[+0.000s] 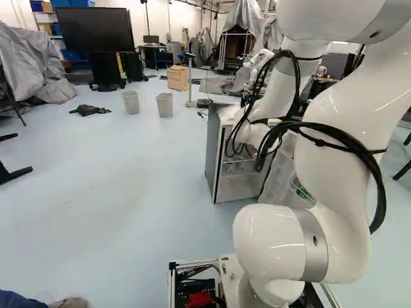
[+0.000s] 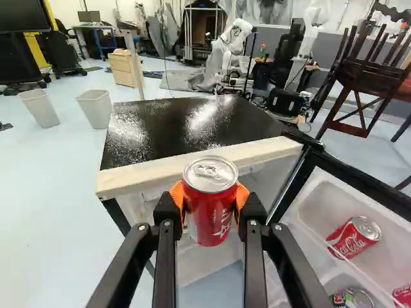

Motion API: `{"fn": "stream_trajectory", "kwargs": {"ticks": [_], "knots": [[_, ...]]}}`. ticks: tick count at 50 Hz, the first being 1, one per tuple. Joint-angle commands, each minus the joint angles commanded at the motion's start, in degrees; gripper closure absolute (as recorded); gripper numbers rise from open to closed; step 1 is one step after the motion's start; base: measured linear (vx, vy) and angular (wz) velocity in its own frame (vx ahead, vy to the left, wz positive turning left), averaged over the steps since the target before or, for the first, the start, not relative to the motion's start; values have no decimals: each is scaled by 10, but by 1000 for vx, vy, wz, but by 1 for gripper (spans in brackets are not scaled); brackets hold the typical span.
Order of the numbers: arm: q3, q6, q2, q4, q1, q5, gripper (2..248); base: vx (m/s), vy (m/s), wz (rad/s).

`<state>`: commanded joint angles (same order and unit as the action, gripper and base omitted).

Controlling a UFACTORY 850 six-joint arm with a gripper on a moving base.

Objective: Grab a drink from the fridge

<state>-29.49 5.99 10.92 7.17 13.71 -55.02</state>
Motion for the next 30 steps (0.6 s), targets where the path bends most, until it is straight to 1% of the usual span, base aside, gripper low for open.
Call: {"fn": "stream_trajectory", "kwargs": {"ticks": [16, 30], "knots": [[-26, 0, 2, 0, -13, 0, 153, 0, 0, 0], [-61, 0, 14, 0, -22, 0, 153, 0, 0, 0]]}}
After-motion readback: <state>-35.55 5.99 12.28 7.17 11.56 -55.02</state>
